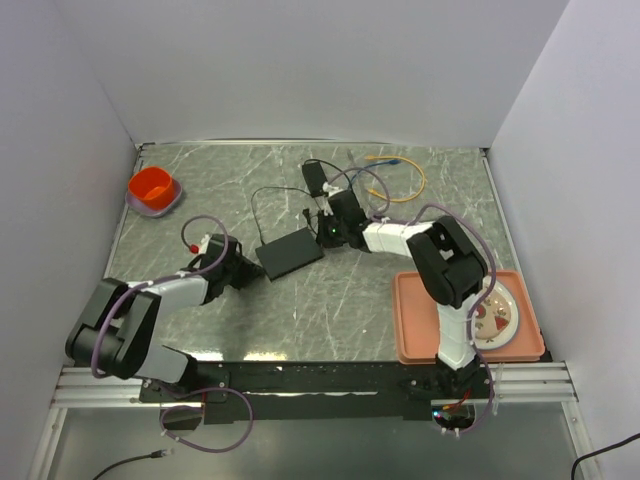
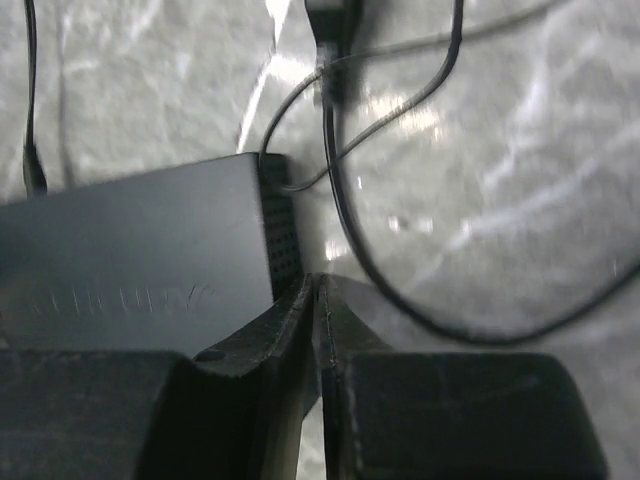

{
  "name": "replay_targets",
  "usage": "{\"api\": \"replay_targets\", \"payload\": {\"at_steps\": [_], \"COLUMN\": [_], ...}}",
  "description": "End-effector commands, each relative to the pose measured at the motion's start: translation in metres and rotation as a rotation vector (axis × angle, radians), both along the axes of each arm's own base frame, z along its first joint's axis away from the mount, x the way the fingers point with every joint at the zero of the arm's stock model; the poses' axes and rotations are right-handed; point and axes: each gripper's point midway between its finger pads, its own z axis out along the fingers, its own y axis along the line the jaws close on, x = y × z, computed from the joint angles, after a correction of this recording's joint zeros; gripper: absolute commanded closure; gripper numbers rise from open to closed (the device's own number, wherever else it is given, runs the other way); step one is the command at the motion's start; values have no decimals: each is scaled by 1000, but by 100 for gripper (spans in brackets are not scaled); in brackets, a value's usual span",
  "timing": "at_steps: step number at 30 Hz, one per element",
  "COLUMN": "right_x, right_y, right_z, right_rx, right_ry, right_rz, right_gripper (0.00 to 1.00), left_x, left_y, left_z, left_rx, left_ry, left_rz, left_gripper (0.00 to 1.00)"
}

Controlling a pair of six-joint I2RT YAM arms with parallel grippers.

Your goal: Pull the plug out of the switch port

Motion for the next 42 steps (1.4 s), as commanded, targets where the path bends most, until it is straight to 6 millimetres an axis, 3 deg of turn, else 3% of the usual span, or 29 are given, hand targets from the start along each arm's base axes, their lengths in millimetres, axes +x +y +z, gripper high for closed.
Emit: {"api": "replay_targets", "payload": {"at_steps": [1, 5, 9, 15, 18, 19, 20, 21, 24, 25, 27, 28, 30, 31, 32, 33, 35, 36, 37, 38, 42], "right_x": [-121, -150, -176, -202, -204, -199, -185, -183, -162, -158, -149, -146, -132, -124, -117, -105, -85, -77, -65, -60, -30], "right_y": [60, 71, 80, 85, 79, 74, 68, 55, 36, 34, 31, 30, 29, 26, 24, 24, 14, 13, 7, 4, 1], "right_z": [-17, -18, -22, -24, -23, -20, -6, -7, 25, 33, 58, 65, 80, 82, 79, 85, 78, 80, 79, 68, 65], "right_rx": [51, 53, 42, 52, 36, 30, 28, 8, 27, 30, 50, 55, 69, 65, 57, 70, 85, 98, 103, 87, 105], "right_ry": [188, 204, 222, 245, 227, 203, 133, 119, 12, -17, -79, -93, -115, -113, -102, -103, -72, -72, -68, -46, -36], "right_rz": [272, 306, 353, 400, 375, 342, 286, 252, 156, 142, 105, 100, 77, 60, 45, 28, -12, -23, -47, -58, -83], "right_gripper": [84, 84, 85, 85, 85, 85, 85, 84, 82, 81, 78, 77, 75, 75, 75, 76, 78, 81, 82, 84, 88], "left_x": [18, 34, 60, 93, 101, 101, 100, 96, 90, 90, 85, 85, 76, 73, 69, 58, 46, 32, 26, 19, -13], "left_y": [-12, -19, -32, -41, -34, -30, -27, -22, -1, 3, 18, 23, 33, 35, 36, 37, 34, 28, 22, 18, -5], "left_z": [0, -1, 10, 17, 4, -4, -5, -9, 4, 19, 28, 48, 57, 75, 80, 75, 85, 75, 80, 76, 50], "left_rx": [20, 19, 24, 79, 104, 110, 112, 106, 146, 146, 186, 182, 193, 175, 170, 176, 150, 148, 128, 121, 94], "left_ry": [0, 11, 0, -26, 21, 43, 55, 70, 24, -11, -27, -75, -94, -139, -153, -147, -180, -162, -183, -178, -141], "left_rz": [-31, -32, -61, -101, -92, -85, -77, -58, 38, 59, 119, 143, 187, 201, 208, 204, 196, 167, 149, 132, 43], "left_gripper": [68, 67, 67, 67, 69, 70, 71, 71, 70, 69, 67, 66, 64, 64, 63, 63, 63, 65, 67, 70, 98]}}
